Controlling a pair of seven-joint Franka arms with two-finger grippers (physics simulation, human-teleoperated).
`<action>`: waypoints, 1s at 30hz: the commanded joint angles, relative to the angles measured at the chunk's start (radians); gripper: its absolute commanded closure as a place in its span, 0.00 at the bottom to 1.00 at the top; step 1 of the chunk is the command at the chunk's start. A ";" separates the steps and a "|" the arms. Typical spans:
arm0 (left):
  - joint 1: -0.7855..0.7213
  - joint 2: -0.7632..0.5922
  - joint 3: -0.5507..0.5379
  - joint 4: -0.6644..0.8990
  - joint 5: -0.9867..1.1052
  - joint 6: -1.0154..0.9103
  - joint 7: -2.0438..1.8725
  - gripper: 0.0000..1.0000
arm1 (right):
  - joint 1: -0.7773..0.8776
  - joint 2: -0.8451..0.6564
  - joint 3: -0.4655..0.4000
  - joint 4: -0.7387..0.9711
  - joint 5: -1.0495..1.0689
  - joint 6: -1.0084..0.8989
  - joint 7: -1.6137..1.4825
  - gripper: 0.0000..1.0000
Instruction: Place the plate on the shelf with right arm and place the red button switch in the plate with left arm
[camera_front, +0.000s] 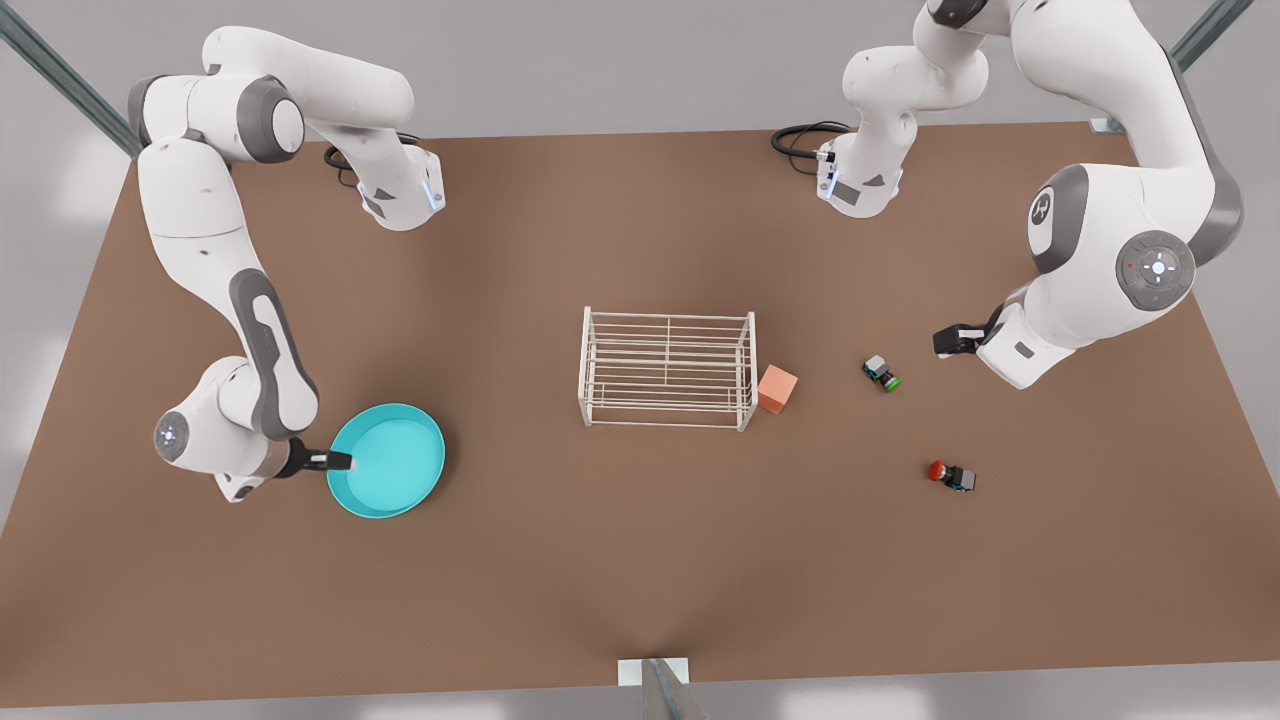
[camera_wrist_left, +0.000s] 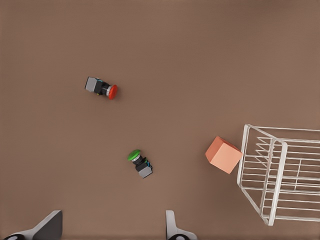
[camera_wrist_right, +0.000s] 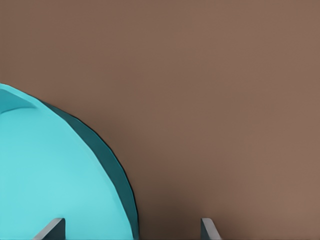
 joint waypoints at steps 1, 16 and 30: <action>0.001 -0.001 0.000 0.000 0.001 0.002 -0.007 0.00 | 0.000 0.000 0.000 -0.001 0.001 0.006 -0.092 0.05; 0.001 -0.001 0.000 0.000 0.001 0.000 -0.007 0.00 | 0.005 0.019 0.000 0.007 -0.001 -0.001 -0.098 0.79; -0.001 0.000 0.000 0.000 0.004 0.002 -0.010 0.00 | 0.000 -0.017 0.142 0.205 0.072 -0.066 -0.141 0.79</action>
